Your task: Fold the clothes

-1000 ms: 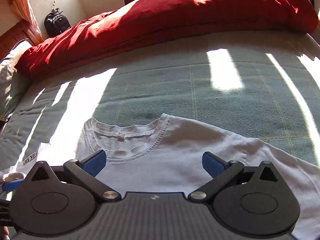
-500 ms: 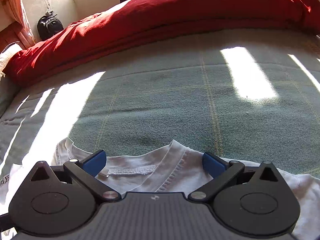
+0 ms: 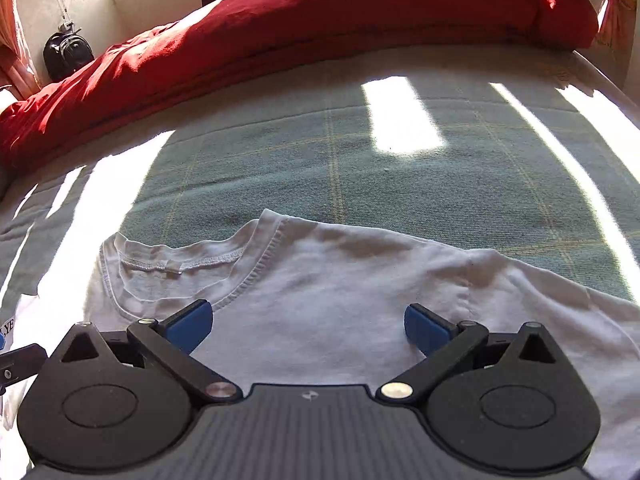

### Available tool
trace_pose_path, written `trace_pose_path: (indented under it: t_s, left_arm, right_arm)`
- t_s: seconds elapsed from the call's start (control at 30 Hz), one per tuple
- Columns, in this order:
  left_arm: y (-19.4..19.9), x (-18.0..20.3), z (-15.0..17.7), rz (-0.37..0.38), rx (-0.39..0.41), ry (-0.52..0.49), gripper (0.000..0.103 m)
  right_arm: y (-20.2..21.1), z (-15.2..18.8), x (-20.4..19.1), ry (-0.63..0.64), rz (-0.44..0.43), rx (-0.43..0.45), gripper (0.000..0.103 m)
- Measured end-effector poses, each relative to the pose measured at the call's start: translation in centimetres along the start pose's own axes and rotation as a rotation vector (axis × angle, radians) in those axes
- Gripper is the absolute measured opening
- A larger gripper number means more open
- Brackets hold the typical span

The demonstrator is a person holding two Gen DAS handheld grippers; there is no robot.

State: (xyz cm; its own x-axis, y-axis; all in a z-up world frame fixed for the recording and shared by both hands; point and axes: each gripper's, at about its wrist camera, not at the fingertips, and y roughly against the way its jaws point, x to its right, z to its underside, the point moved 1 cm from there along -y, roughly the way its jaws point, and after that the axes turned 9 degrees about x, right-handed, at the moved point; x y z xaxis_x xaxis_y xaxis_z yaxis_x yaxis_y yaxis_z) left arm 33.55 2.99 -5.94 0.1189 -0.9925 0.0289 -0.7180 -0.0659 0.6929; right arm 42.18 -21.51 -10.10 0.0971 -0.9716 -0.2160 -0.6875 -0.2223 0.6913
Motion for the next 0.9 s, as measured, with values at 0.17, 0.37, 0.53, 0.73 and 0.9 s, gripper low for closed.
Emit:
trace_pose_path:
  t_s: [0.17,0.37,0.53,0.73,0.9]
  left_arm:
    - [0.2,1.2,0.1,0.005,-0.010,-0.034,0.102]
    - [0.7,2.2,-0.3,-0.010,-0.001,-0.035,0.102]
    - [1.1,2.9,-0.5,-0.031,0.008,-0.041,0.102]
    - [2.4,4.4,-0.8,-0.029,0.016,-0.084,0.102]
    - [2.9,6.4,-0.8,0.002,0.023,-0.090,0.102]
  right_arm:
    - [-1.9,-1.5,1.7,0.012,0.000,0.053,0.103]
    - [1.1,-2.7,3.3,-0.064,-0.045,0.079,0.103]
    - [-1.6,-2.1,3.8,-0.027,0.004,0.027,0.103]
    - [1.4,-3.5,5.8,-0.100,-0.016,0.055,0.103]
    - [4.9,-1.7,8.4,-0.110,0.025,0.048,0.103]
